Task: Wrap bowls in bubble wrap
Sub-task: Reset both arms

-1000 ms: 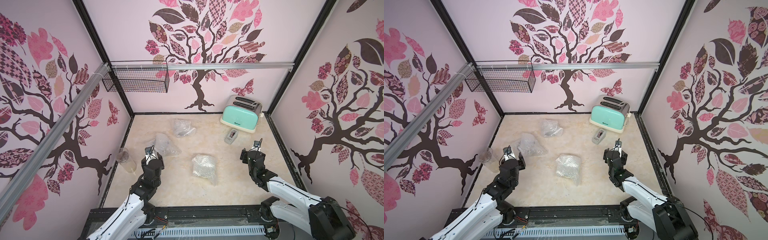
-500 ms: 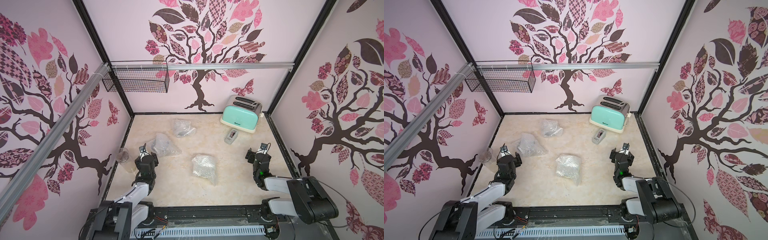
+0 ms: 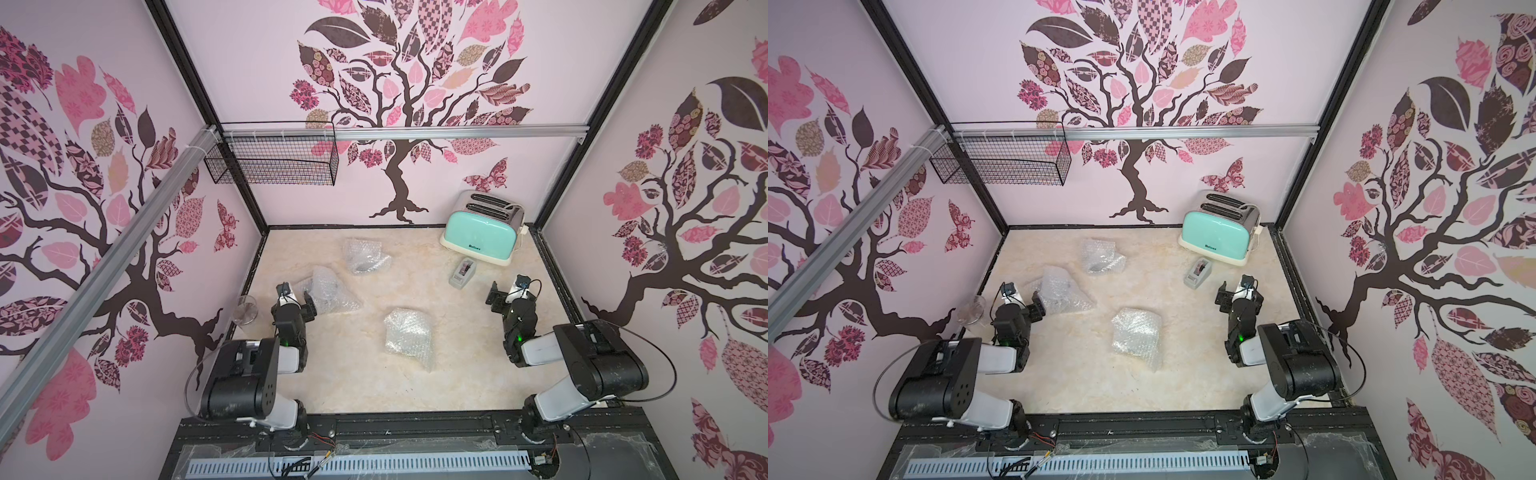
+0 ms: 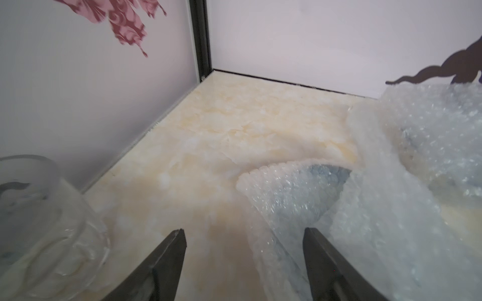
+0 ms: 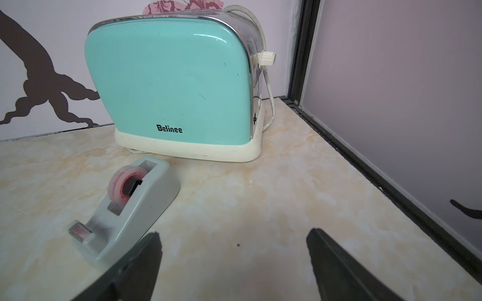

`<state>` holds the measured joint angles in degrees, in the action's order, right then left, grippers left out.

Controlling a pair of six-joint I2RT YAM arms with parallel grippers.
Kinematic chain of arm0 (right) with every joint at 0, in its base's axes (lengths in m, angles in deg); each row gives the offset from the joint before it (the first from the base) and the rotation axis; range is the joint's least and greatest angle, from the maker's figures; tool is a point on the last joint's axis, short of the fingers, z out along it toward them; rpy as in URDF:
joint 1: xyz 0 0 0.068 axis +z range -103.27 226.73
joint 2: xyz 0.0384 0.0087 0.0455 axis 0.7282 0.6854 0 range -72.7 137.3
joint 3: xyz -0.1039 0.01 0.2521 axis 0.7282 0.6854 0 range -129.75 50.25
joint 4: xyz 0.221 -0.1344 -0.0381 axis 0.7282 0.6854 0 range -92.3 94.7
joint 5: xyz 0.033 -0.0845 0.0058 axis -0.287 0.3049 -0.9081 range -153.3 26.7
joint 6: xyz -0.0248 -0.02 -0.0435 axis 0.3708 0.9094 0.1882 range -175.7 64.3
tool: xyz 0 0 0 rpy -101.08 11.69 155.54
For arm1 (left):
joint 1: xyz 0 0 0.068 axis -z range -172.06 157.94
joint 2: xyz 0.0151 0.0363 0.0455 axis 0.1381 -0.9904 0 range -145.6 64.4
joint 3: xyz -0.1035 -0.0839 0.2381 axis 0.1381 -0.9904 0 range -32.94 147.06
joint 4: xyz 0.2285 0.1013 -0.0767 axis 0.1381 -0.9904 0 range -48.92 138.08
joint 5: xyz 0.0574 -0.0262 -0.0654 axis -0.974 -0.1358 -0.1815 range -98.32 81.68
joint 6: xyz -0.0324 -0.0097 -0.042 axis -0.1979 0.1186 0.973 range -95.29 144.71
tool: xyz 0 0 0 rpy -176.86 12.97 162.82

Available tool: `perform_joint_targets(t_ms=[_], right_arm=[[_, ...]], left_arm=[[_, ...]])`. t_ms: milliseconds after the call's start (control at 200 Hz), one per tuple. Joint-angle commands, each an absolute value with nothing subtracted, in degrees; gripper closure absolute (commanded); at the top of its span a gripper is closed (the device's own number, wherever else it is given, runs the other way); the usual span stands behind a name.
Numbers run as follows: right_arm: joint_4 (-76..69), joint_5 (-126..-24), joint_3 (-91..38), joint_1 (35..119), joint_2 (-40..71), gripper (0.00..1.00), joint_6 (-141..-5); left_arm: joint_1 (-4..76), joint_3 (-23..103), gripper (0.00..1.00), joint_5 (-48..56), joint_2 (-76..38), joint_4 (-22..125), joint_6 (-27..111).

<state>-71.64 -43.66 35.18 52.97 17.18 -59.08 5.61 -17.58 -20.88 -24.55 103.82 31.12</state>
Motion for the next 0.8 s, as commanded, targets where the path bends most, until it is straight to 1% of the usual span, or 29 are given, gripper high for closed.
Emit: perform_joint_targets(t_ms=[0, 85, 125, 165, 175, 185, 190, 210, 535, 795], right_arm=[[-69.9, -44.3, 34.6, 52.6, 16.8, 0.05, -58.8], [-70.0, -44.3, 34.5, 52.6, 16.8, 0.02, -58.8], [-69.9, -44.3, 34.6, 52.6, 16.8, 0.01, -58.8], [-70.0, -44.3, 34.6, 52.7, 16.8, 0.01, -58.8], [-70.0, -44.3, 34.7, 52.7, 16.7, 0.01, -58.8], [-70.0, -44.3, 34.7, 52.7, 16.7, 0.01, -58.8], [-70.0, -44.3, 34.6, 52.7, 16.7, 0.01, -58.8], [-70.0, -44.3, 34.6, 52.7, 16.7, 0.01, -58.8], [-70.0, -44.3, 34.8, 52.6, 16.6, 0.0, -58.8], [-70.1, -44.3, 34.7, 52.6, 16.7, 0.01, -58.8]], left_arm=[[5.6, -15.7, 0.23, -18.1, -24.0, 105.5, 29.7], [5.6, -13.3, 0.22, -16.3, -25.5, 103.7, 28.8], [5.7, -11.5, 0.22, -15.6, -25.4, 99.9, 28.2], [5.8, -11.2, 0.19, -15.8, -24.3, 97.6, 28.4], [5.8, -11.3, 0.17, -15.8, -24.4, 97.8, 28.5], [5.7, -11.3, 0.08, -15.8, -24.5, 98.1, 28.4], [5.7, -11.4, 0.05, -15.7, -24.6, 98.4, 28.3], [5.7, -11.4, 0.02, -15.6, -24.9, 99.4, 28.1], [7.5, -10.9, 0.02, -18.2, -24.7, 97.6, 27.6], [7.5, -10.9, 0.02, -18.1, -24.7, 97.8, 27.6]])
